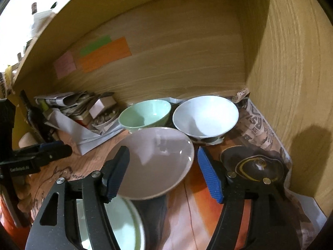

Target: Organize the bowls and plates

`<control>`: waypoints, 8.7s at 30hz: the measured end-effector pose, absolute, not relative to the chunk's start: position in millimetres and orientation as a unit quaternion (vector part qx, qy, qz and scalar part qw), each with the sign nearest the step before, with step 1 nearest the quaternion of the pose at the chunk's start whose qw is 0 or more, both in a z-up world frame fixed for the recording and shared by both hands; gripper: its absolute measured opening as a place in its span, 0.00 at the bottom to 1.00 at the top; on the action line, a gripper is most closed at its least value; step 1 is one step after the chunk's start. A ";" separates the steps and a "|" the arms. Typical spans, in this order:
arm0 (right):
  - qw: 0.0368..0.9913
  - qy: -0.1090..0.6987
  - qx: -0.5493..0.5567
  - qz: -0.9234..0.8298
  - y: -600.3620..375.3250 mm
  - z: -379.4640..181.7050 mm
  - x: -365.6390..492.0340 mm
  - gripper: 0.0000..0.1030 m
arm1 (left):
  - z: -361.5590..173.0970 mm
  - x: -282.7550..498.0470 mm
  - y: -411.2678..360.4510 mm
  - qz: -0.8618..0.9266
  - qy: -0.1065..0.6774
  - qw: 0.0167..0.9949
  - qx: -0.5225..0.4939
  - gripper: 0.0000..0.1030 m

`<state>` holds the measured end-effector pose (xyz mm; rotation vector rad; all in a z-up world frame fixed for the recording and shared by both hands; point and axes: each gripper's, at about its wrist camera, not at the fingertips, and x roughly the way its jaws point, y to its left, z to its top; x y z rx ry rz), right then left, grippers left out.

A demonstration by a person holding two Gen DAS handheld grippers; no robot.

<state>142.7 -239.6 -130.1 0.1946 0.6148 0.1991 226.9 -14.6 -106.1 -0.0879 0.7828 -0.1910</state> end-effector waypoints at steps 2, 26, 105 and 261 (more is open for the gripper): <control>0.944 0.304 0.093 0.089 -241.3 -133.5 149.2 0.63 | -110.0 236.3 -16.9 -0.095 0.387 0.916 -0.040 0.67; 0.905 0.389 0.136 0.110 -256.0 -190.7 193.9 0.36 | -153.5 296.0 -43.1 -0.126 0.444 0.887 -0.011 0.36; 0.904 0.334 0.053 0.261 -84.3 -132.6 98.4 0.22 | -99.5 56.3 104.4 -0.035 0.320 0.938 -0.126 0.10; 0.881 0.430 0.077 0.183 -185.6 -187.8 252.9 0.37 | -175.8 306.6 15.0 -0.095 0.559 0.824 -0.018 0.16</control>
